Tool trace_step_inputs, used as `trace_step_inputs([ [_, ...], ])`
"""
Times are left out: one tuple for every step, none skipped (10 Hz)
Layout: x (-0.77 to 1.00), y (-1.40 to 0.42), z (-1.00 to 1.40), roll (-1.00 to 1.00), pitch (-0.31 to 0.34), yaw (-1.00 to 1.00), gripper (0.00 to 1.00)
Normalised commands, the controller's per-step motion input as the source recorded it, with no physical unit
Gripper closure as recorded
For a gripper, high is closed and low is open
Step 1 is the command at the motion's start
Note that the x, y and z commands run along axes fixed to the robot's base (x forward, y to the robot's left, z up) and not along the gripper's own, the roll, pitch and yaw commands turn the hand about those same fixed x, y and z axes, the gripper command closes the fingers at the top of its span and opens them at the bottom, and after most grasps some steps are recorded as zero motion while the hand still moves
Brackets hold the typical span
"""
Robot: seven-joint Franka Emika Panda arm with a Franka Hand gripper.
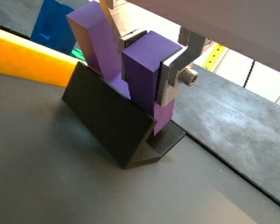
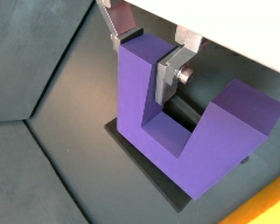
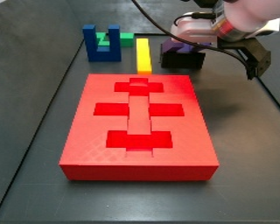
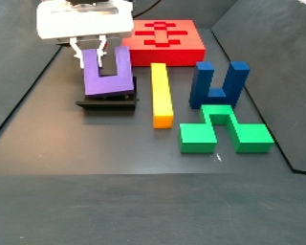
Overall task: Pick up the purple object. Move up. Place the purple object on the fixture. Regrasp the purple object. Move to above the board. Insert the purple object.
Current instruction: Regrasp the purple object, then move to above the board.
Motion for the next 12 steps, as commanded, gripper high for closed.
trace_step_inputs([
  [0.0, 0.0, 0.0, 0.0, 0.0, 0.0, 1.0],
  [0.0, 0.0, 0.0, 0.0, 0.0, 0.0, 1.0],
  [0.0, 0.0, 0.0, 0.0, 0.0, 0.0, 1.0],
  [0.0, 0.0, 1.4, 0.0, 0.0, 0.0, 1.0],
  [-0.03, 0.02, 1.4, 0.01, 0.032, 0.04, 1.0],
  [-0.04, 0.02, 1.4, -0.02, 0.013, 0.03, 1.0],
  [-0.05, 0.04, 1.4, 0.0, -0.002, 0.03, 1.0],
  [-0.04, 0.02, 1.4, 0.0, 0.006, 0.02, 1.0],
  [-0.04, 0.02, 1.4, 0.0, 0.007, 0.01, 1.0],
  [-0.03, 0.02, 1.4, -0.01, 0.017, 0.01, 1.0],
  [0.0, 0.0, 0.65, -0.01, 0.035, 0.0, 1.0],
  [0.02, 0.0, 0.38, 0.0, 0.051, 0.0, 1.0],
])
